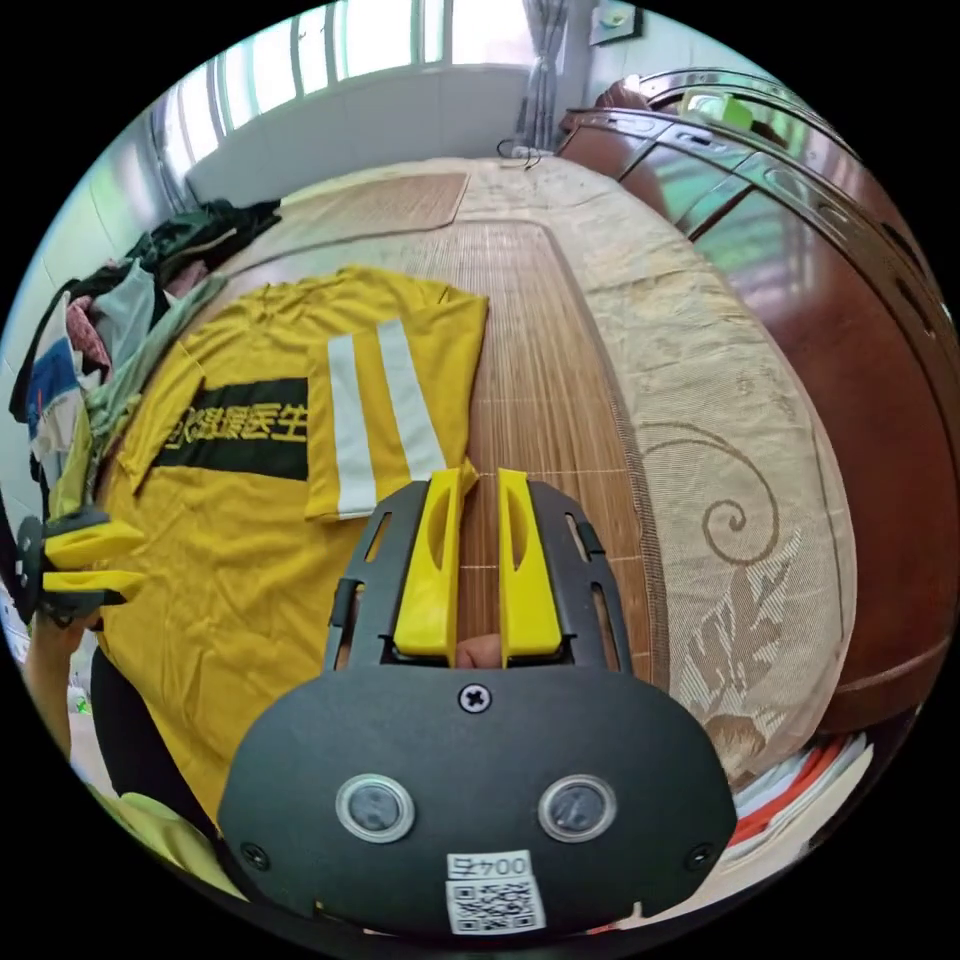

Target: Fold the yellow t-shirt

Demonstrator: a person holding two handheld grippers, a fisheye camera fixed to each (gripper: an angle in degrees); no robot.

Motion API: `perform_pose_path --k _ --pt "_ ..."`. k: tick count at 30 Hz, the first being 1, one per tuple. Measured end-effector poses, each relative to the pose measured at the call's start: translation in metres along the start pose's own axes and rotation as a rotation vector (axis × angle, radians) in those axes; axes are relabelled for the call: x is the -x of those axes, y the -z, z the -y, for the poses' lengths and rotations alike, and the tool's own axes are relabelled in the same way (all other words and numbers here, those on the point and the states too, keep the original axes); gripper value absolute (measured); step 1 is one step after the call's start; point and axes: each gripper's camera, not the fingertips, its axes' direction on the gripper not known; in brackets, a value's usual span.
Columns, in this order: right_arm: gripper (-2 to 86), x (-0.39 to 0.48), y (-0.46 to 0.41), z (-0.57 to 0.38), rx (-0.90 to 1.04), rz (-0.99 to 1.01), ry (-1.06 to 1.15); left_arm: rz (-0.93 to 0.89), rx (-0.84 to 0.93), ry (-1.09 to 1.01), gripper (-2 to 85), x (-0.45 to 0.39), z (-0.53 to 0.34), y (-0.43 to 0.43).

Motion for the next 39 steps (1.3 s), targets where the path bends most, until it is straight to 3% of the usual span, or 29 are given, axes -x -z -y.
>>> perform_pose_path --k 6,10,14,20,28,39 --pt "2.8 -0.020 0.106 -0.111 -0.136 0.368 -0.130 -0.054 -0.032 0.355 1.5 0.061 -0.129 0.115" --pt "0.0 -0.024 0.141 -0.208 -0.134 0.486 -0.226 -0.081 -0.064 0.572 0.8 0.076 -0.215 0.184" --pt "-0.6 -0.024 0.157 -0.307 -0.150 0.596 -0.356 -0.086 -0.079 0.657 1.3 0.061 -0.250 0.217" --pt "-0.7 -0.025 0.155 -0.364 -0.152 0.727 -0.444 -0.192 0.035 0.619 6.7 0.020 -0.215 0.188" --pt "-0.4 -0.018 0.179 -0.366 -0.127 0.659 -0.364 0.013 0.310 0.507 13.2 -0.031 -0.125 0.139" --pt "7.5 -0.110 0.207 -0.413 -0.058 0.559 -0.486 -0.083 0.300 0.506 13.1 -0.096 -0.087 0.122"
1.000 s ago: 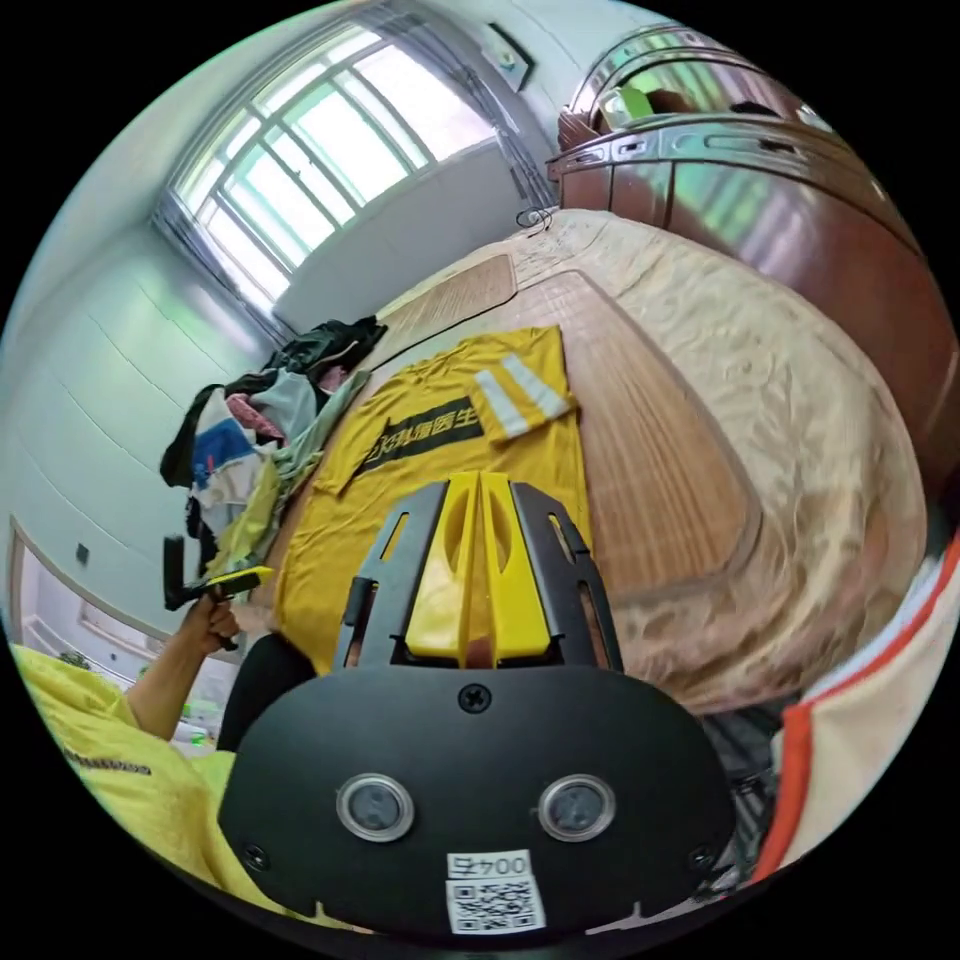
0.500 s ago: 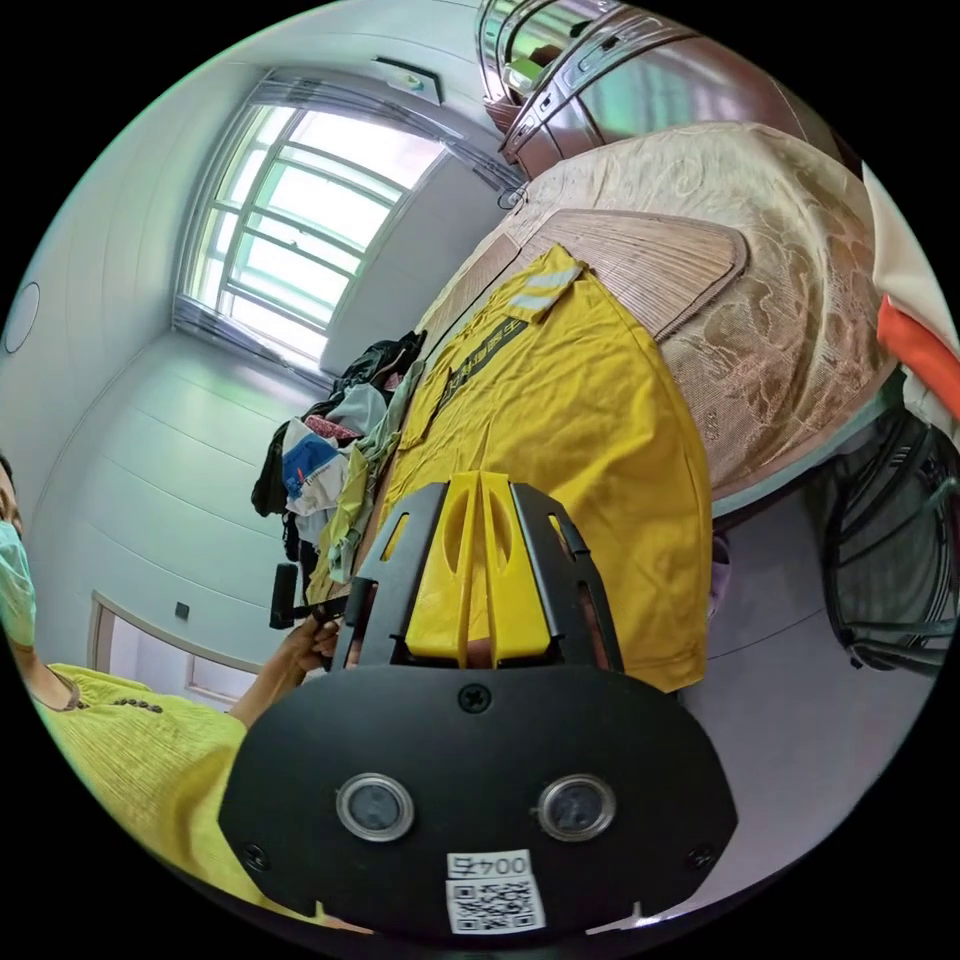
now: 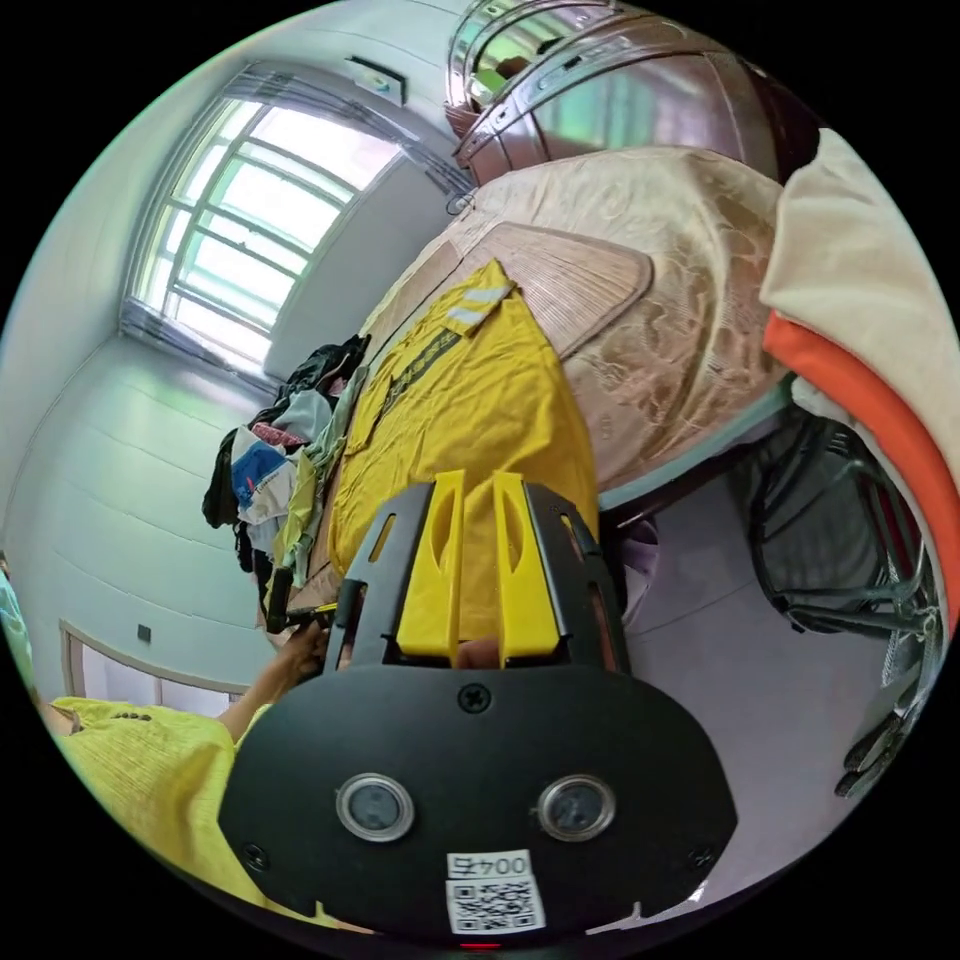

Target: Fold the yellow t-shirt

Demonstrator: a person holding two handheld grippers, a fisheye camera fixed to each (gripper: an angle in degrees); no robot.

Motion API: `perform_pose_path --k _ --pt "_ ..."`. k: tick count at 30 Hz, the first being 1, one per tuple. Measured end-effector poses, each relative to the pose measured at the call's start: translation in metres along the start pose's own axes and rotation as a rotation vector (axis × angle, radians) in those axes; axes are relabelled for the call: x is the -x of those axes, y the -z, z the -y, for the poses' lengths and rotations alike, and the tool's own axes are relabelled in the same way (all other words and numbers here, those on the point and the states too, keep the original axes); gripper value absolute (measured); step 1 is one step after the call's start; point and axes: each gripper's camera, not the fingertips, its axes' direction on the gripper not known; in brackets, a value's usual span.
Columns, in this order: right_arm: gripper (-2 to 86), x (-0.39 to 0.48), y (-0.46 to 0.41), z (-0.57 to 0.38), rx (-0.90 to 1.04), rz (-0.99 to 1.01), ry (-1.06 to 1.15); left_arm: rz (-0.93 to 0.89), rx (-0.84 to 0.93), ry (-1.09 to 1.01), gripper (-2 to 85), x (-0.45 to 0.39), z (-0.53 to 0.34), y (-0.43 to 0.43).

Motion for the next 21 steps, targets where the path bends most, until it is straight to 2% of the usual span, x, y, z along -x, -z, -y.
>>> perform_pose_path --k 4,6,9,16,18,21 --pt "11.5 -0.066 0.008 -0.011 0.038 0.119 -0.174 0.017 -0.062 0.013 9.3 -0.021 -0.002 0.012" --pt "13.4 -0.114 0.006 -0.026 0.037 0.282 -0.302 0.010 -0.106 0.002 5.4 -0.034 -0.006 0.028" --pt "15.6 -0.153 0.000 -0.051 0.038 0.401 -0.399 -0.037 -0.121 -0.024 4.1 -0.058 -0.013 0.063" --pt "13.9 -0.158 -0.011 -0.078 0.072 0.559 -0.360 -0.145 -0.228 -0.039 3.3 -0.094 -0.064 0.185" --pt "9.7 -0.146 -0.013 -0.073 0.114 0.600 -0.296 -0.164 -0.254 -0.027 3.2 -0.096 -0.073 0.211" --pt "3.7 -0.133 0.000 -0.065 0.100 0.541 -0.256 -0.230 -0.272 0.006 3.0 -0.095 -0.080 0.244"
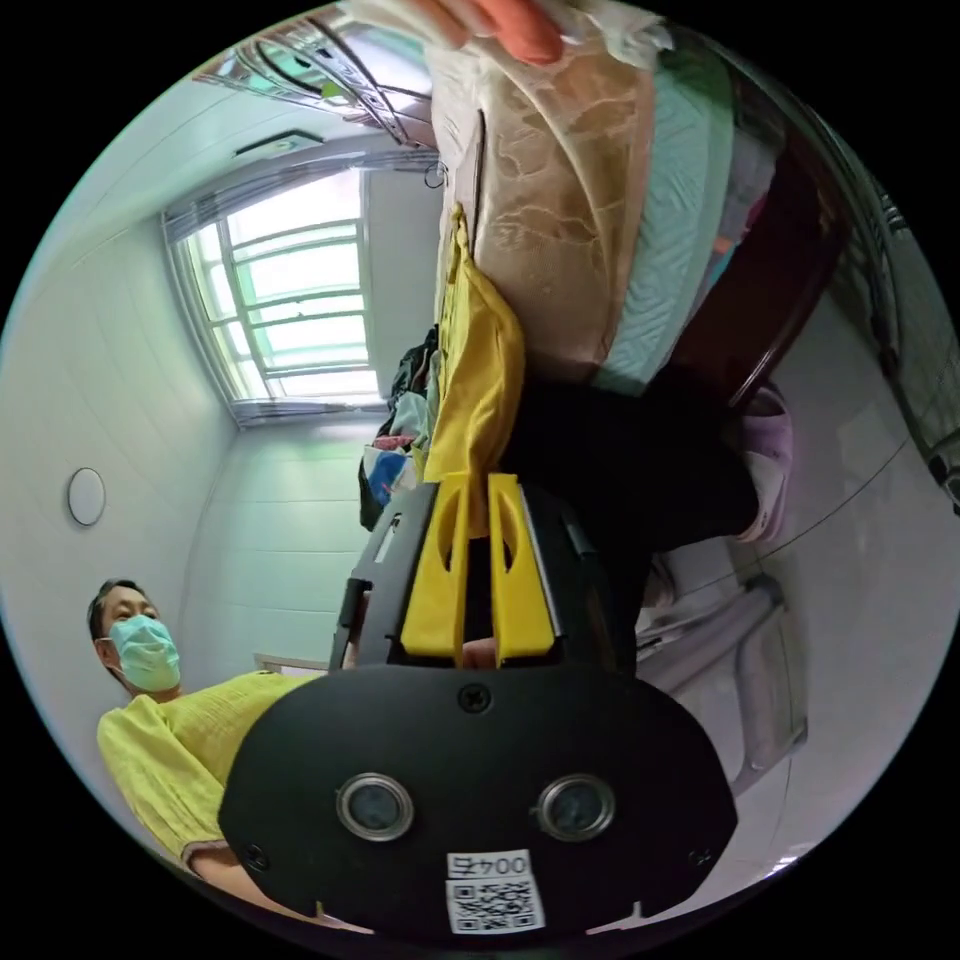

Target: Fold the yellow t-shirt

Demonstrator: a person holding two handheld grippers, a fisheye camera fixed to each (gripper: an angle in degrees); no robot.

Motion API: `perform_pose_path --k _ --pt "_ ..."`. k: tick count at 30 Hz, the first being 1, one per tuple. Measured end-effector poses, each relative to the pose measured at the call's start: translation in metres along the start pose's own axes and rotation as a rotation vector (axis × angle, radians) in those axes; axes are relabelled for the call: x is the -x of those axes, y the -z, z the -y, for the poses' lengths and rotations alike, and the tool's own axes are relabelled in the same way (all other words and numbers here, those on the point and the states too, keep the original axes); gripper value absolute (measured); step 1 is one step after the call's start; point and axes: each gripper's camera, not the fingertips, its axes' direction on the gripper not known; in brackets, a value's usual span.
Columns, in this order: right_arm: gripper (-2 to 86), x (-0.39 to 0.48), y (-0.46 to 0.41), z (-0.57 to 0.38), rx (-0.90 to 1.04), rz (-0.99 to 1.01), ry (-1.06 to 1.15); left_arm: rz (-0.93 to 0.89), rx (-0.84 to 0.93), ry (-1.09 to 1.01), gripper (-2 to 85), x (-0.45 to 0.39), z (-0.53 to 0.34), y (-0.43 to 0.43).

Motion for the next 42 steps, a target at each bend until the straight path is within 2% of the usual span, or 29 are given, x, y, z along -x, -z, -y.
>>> perform_pose_path --k 5,12,20,23,26,29,32,34,37,42 --pt "2.9 0.069 0.006 0.007 -0.015 0.037 0.078 0.012 0.029 -0.025 2.6 -0.028 0.013 0.060" --pt "2.4 0.154 0.009 0.007 0.033 -0.056 0.131 -0.033 0.045 -0.053 2.2 -0.063 0.027 0.155" --pt "3.0 0.122 0.009 -0.005 0.066 -0.238 0.036 -0.006 0.204 0.016 2.2 -0.024 0.009 0.146" --pt "3.4 0.118 0.005 -0.009 0.025 -0.358 0.023 0.070 0.200 0.035 2.8 -0.007 -0.007 0.159" --pt "4.6 0.125 0.009 -0.014 -0.053 -0.393 0.040 0.114 0.138 0.031 4.1 0.014 -0.029 0.196" --pt "4.8 0.132 0.005 -0.016 -0.072 -0.373 0.059 0.016 0.070 0.038 6.5 0.046 -0.053 0.229" --pt "4.9 0.136 -0.006 -0.022 -0.061 -0.338 0.066 -0.158 0.002 0.109 9.7 0.094 -0.082 0.244" --pt "5.1 0.138 -0.013 -0.029 -0.058 -0.327 0.074 -0.399 -0.104 0.205 11.5 0.137 -0.111 0.246" --pt "5.2 0.138 -0.023 -0.040 -0.056 -0.342 0.073 -0.581 -0.243 0.265 12.3 0.171 -0.143 0.253" --pt "5.1 0.144 -0.037 -0.051 -0.044 -0.369 0.065 -0.736 -0.324 0.296 13.1 0.201 -0.166 0.262"
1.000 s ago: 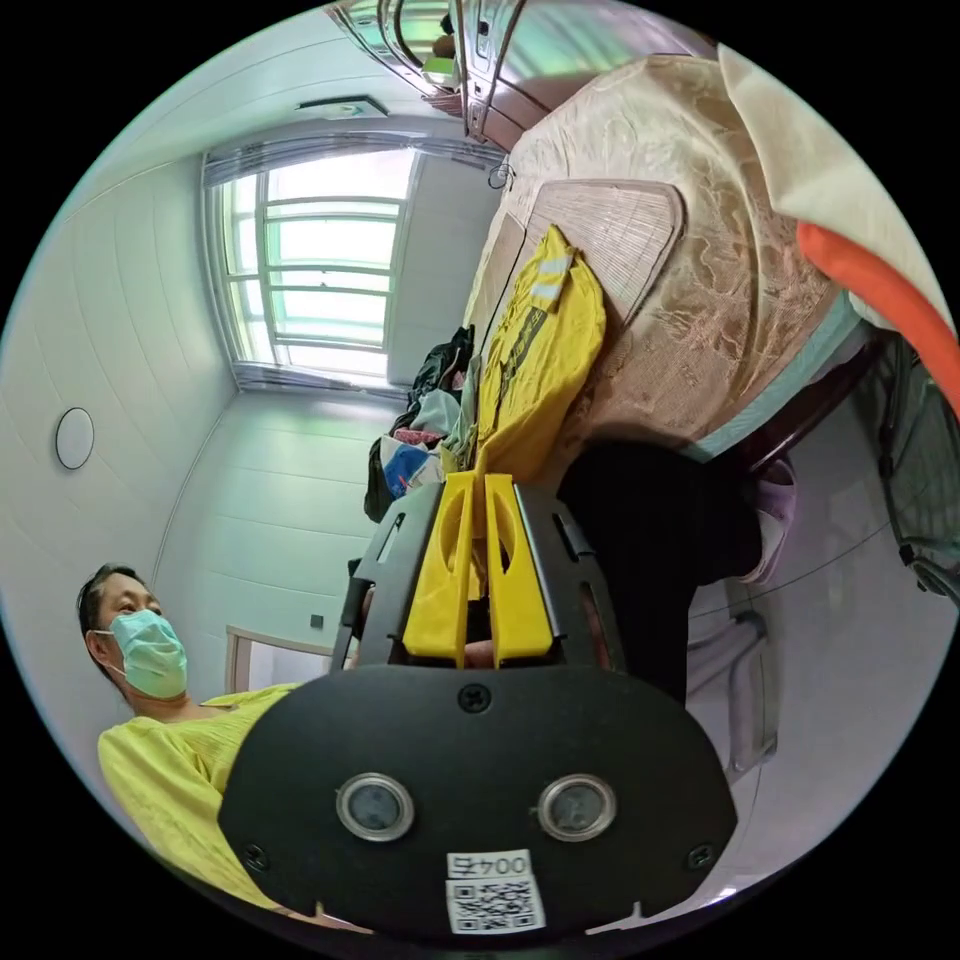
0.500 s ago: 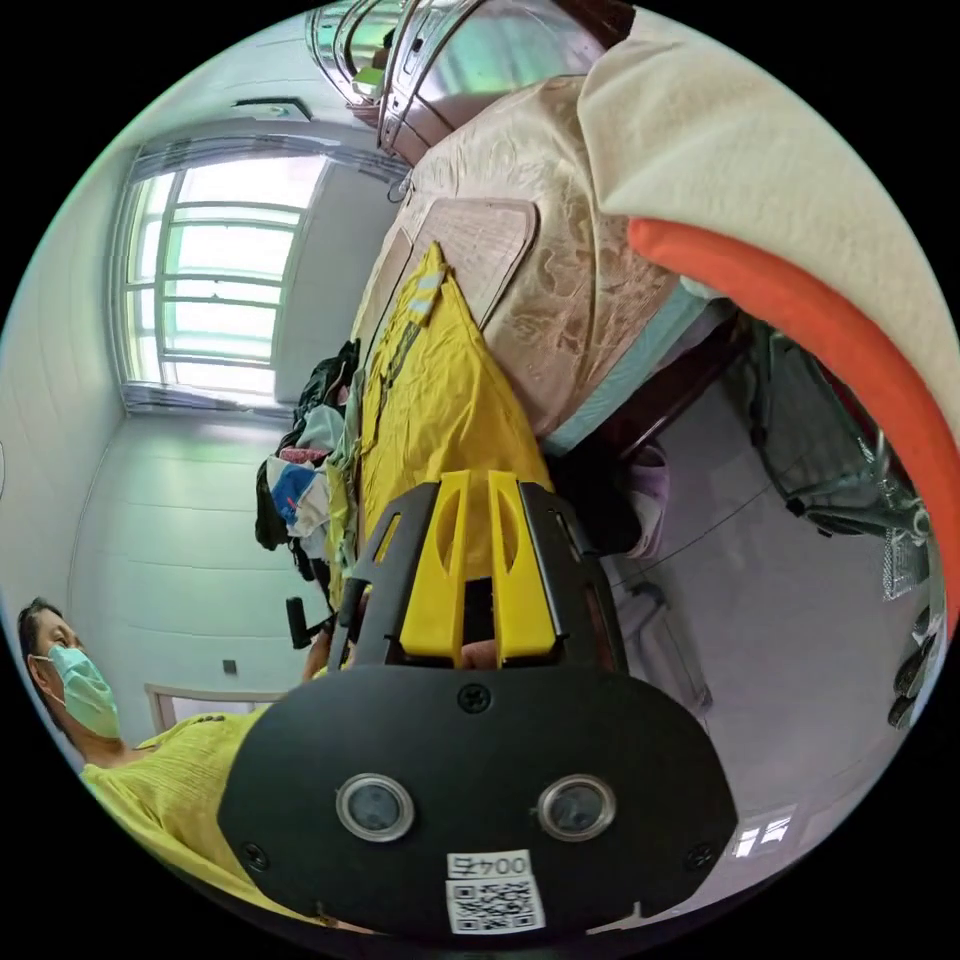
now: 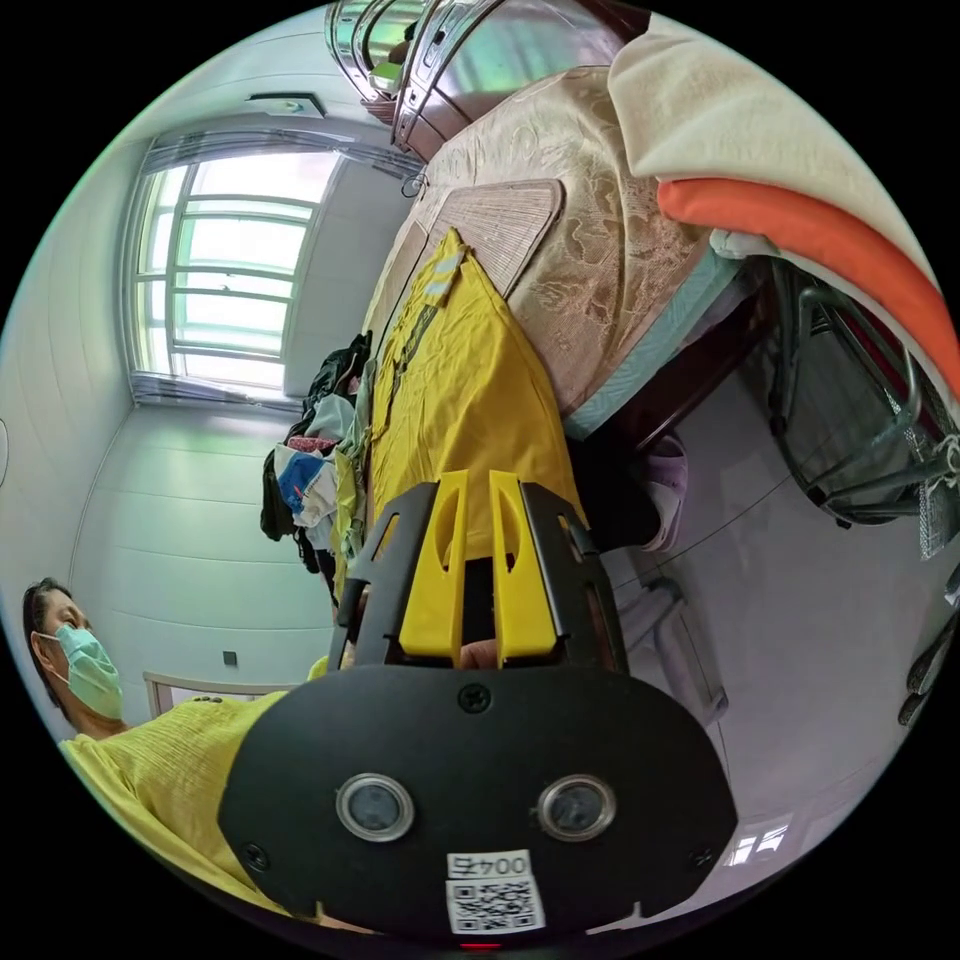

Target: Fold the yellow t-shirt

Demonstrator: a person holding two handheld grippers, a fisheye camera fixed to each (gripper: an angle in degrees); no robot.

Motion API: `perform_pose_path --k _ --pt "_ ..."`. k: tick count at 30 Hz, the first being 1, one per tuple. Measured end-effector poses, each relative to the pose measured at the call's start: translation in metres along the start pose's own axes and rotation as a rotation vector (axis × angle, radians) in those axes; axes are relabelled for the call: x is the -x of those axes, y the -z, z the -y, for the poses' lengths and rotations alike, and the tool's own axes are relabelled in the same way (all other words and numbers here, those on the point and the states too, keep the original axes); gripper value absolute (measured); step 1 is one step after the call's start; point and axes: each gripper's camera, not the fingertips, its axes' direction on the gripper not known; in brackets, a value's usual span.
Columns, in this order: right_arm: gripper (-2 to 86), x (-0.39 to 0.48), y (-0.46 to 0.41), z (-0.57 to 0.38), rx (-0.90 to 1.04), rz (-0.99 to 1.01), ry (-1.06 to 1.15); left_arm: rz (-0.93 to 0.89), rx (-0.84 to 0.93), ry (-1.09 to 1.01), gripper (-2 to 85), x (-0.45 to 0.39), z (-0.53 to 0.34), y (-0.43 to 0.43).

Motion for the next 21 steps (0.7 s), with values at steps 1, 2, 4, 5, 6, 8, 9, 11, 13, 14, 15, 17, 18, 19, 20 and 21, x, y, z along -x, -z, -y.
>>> perform_pose_path --k 1,2,4,5,6,8,9,11,13,14,15,17,18,19,20,21 --pt "5.1 0.002 -0.001 0.000 0.001 -0.002 0.003 -0.014 -0.002 0.007 13.4 0.003 0.001 0.005" --pt "5.1 0.006 -0.004 -0.001 0.006 -0.006 0.009 -0.021 -0.004 0.008 13.6 0.005 0.001 0.007" --pt "5.0 0.011 -0.007 -0.001 0.013 -0.011 0.017 -0.058 -0.041 -0.012 14.1 0.003 0.008 0.021" --pt "5.0 0.014 -0.009 -0.001 0.013 -0.016 0.021 -0.073 -0.052 -0.016 14.2 0.002 0.010 0.024" --pt "4.9 0.016 -0.010 -0.002 0.014 -0.025 0.025 -0.102 -0.063 -0.025 14.3 -0.002 0.016 0.029" --pt "4.8 0.017 -0.010 -0.002 0.017 -0.040 0.029 -0.143 -0.040 -0.047 14.3 -0.010 0.025 0.028" --pt "4.8 0.016 -0.010 -0.002 0.018 -0.053 0.030 -0.158 0.013 -0.057 14.2 -0.016 0.032 0.023" --pt "4.9 0.012 -0.007 -0.003 0.009 -0.076 0.026 -0.149 0.106 -0.071 14.1 -0.027 0.039 0.012" --pt "5.3 0.005 -0.001 -0.003 -0.013 -0.092 0.025 -0.142 0.163 -0.089 13.9 -0.042 0.043 0.009" --pt "6.0 -0.001 0.003 -0.004 -0.026 -0.101 0.027 -0.140 0.168 -0.095 13.9 -0.046 0.044 0.010" --pt "7.4 -0.009 0.006 -0.005 -0.032 -0.088 0.033 -0.155 0.179 -0.106 13.8 -0.054 0.044 0.014" --pt "9.8 -0.026 0.009 -0.007 -0.027 -0.033 0.014 -0.177 0.197 -0.105 13.6 -0.064 0.042 0.018" --pt "11.1 -0.042 0.010 -0.008 -0.026 0.024 -0.016 -0.180 0.209 -0.103 13.3 -0.071 0.041 0.020" --pt "11.5 -0.051 0.011 -0.009 -0.027 0.055 -0.034 -0.171 0.217 -0.102 13.1 -0.077 0.039 0.022" --pt "12.1 -0.068 0.010 -0.012 -0.026 0.122 -0.072 -0.166 0.218 -0.101 13.0 -0.081 0.038 0.023" --pt "12.5 -0.086 0.007 -0.014 -0.019 0.191 -0.108 -0.156 0.219 -0.100 12.9 -0.087 0.037 0.024"
